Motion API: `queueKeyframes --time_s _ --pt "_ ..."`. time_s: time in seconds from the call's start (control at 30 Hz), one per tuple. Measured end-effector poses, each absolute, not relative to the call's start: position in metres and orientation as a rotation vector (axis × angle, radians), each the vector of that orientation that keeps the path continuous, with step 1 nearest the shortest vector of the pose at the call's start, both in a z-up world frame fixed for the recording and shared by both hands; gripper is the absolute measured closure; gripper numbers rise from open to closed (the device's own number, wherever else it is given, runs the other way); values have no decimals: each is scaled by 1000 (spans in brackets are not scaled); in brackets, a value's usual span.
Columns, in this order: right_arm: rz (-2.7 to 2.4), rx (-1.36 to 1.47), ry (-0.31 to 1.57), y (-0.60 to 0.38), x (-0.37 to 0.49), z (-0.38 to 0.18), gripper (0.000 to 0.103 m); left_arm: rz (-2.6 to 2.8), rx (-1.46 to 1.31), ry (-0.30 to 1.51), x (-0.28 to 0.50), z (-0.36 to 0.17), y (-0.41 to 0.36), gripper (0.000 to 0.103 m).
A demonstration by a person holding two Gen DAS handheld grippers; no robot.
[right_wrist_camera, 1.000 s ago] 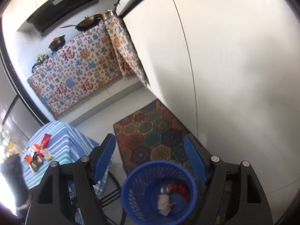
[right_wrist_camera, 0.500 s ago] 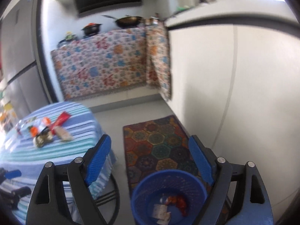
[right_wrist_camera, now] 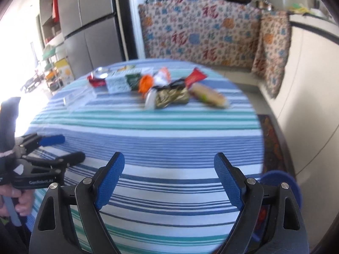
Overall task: Collect trash
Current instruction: 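Return to the table and grasp the clear plastic box with left gripper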
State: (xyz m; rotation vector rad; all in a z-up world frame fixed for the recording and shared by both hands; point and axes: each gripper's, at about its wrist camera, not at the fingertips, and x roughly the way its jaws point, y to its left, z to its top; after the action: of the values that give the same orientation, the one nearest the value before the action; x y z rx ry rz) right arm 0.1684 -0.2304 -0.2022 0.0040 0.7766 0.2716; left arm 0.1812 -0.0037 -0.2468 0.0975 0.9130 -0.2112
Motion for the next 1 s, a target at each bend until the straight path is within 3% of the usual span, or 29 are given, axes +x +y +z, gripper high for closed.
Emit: queueKeyframes --time_s 0.2,0.4,0.63,1.0 --pt "272 -42 862 -191 196 -223 16 -192 96 917 191 -247 16 24" --pt "274 -82 891 -175 208 -231 16 -202 107 928 206 -247 37 15" --pt "277 -93 907 -172 211 -233 6 -201 115 970 242 -249 74 0" --pt "272 -85 906 -173 211 -233 5 -301 174 962 302 -247 110 0"
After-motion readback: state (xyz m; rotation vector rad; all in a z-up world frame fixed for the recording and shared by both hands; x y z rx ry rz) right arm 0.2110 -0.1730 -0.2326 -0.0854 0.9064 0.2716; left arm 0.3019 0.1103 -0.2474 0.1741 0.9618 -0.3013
